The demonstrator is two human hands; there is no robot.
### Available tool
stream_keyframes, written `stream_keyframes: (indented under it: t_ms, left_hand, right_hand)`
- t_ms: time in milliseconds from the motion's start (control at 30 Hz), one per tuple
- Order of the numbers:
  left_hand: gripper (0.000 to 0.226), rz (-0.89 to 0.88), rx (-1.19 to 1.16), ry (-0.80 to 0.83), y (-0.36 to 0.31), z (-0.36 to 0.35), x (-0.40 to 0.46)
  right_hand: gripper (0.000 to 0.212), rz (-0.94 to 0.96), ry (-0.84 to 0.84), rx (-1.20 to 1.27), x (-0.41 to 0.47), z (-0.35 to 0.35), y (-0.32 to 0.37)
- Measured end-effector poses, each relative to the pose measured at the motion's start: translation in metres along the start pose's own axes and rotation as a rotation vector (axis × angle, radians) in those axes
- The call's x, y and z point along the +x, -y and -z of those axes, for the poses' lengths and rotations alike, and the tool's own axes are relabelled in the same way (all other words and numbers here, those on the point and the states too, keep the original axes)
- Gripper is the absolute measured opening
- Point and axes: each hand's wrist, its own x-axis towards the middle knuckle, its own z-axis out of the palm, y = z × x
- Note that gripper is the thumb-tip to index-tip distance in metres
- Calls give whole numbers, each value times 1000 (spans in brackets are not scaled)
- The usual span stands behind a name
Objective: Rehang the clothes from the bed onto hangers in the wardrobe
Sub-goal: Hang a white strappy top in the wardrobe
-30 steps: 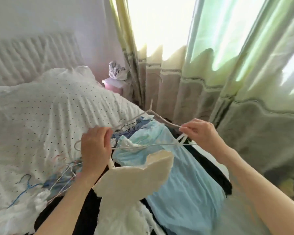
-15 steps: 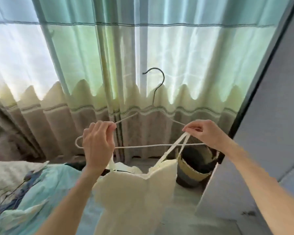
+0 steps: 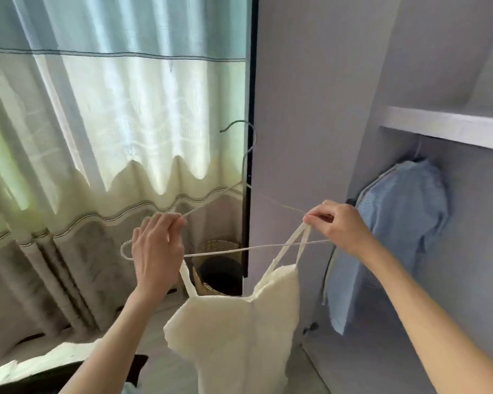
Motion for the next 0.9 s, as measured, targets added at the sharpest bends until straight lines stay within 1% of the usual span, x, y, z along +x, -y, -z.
stream_keyframes:
  t_ms: [67, 167, 233, 267, 367, 433, 533, 633, 767, 900]
  left_hand:
    - [9, -28, -56, 34, -19, -31, -1]
    - [10, -93, -132, 98, -54, -77, -2]
    - [12, -132, -179, 148, -79, -108, -2]
    - [13, -151, -204, 173, -91, -122, -1]
    - [14, -222, -287, 216, -128, -163, 4]
    - [14, -249, -350, 256, -150, -190, 9]
    - [15, -277, -417, 363, -172, -236, 17]
    - [18, -351, -449, 548, -187, -286, 27]
    - [26, -438, -423, 709, -206, -340, 38]
    - [27, -498, -487, 779, -231, -383, 36]
  right_hand:
    - [14, -54, -8, -67, -4, 22, -24]
    - [30, -189, -2, -208, -15, 57, -57]
    - [36, -267, -13, -251, -24, 79, -78]
    - [35, -290, -38, -240, -30, 90, -87]
    - [24, -345, -154, -159, -48, 120, -110]
    - [20, -398, -209, -134, -57, 136, -121]
    - [20, -484, -159, -115, -66, 155, -140]
    - [21, -581, -145, -140, -69, 164, -162]
    - [27, -668, -266, -162, -68, 161, -181]
    - [27, -708, -424, -131, -70, 162, -191]
